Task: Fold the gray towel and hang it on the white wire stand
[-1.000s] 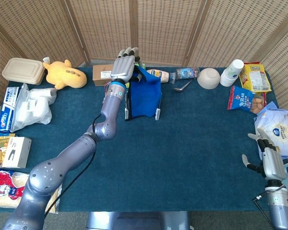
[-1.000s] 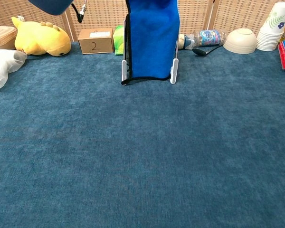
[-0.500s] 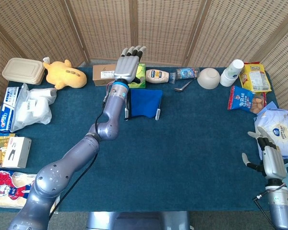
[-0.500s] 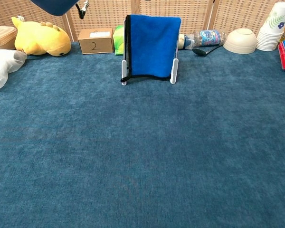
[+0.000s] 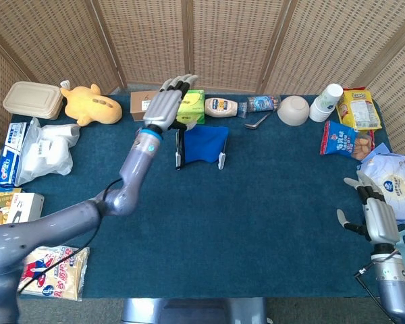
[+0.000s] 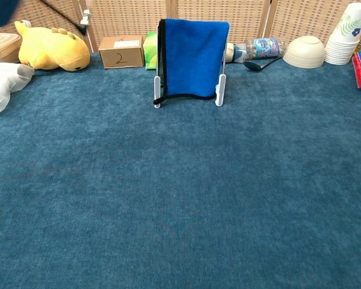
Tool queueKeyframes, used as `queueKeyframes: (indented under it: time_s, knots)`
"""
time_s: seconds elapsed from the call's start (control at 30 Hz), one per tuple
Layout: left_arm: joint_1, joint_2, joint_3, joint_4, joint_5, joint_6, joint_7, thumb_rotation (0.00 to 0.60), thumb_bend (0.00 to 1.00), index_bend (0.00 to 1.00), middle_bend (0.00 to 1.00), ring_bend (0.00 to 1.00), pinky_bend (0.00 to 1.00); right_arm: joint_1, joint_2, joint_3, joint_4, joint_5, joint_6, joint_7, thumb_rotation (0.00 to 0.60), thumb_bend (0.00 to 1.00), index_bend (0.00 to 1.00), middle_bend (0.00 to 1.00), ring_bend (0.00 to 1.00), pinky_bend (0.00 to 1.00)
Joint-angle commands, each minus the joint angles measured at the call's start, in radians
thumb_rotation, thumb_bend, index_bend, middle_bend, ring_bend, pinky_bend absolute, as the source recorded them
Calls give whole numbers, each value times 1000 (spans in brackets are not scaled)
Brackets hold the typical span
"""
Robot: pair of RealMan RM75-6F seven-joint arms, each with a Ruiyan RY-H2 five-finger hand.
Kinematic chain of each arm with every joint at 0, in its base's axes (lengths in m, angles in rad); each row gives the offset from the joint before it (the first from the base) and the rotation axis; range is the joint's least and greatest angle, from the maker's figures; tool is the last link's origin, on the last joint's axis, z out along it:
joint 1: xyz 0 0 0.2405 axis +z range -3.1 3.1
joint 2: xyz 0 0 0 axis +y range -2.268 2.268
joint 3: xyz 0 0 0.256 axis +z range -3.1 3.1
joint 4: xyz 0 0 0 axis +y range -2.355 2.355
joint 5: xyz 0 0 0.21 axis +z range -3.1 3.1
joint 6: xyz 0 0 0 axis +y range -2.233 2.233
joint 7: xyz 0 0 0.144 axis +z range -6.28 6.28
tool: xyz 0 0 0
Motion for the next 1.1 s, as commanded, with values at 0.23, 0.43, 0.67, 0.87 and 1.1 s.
queueKeyframes:
  time_s: [0.23, 0.43, 0.67, 0.87, 1.1]
  knots:
    - [357, 331, 119, -553, 103, 199, -96, 600, 342, 65, 0, 0, 0, 34, 9, 13, -9, 10, -23, -56, 600, 361, 166, 41, 0, 0]
    - [483, 415, 185, -701, 177, 260, -157, 600, 343, 101, 0, 0, 0, 46, 5, 14, -15, 14, -27, -84, 600, 361, 159, 38, 0, 0]
    - [715, 517, 369, -870, 404, 423, -187, 600, 343, 112, 0, 0, 0, 58, 6, 9, -48, 15, -15, -165, 600, 363, 129, 29, 0, 0]
    - [852, 535, 487, -890, 551, 563, -111, 600, 342, 130, 0, 0, 0, 56, 13, -5, -73, 12, 7, -238, 600, 366, 115, 25, 0, 0]
    - [1004, 504, 585, -855, 683, 744, 16, 600, 343, 179, 14, 0, 0, 40, -1, -29, -87, 0, 57, -329, 600, 368, 115, 25, 0, 0]
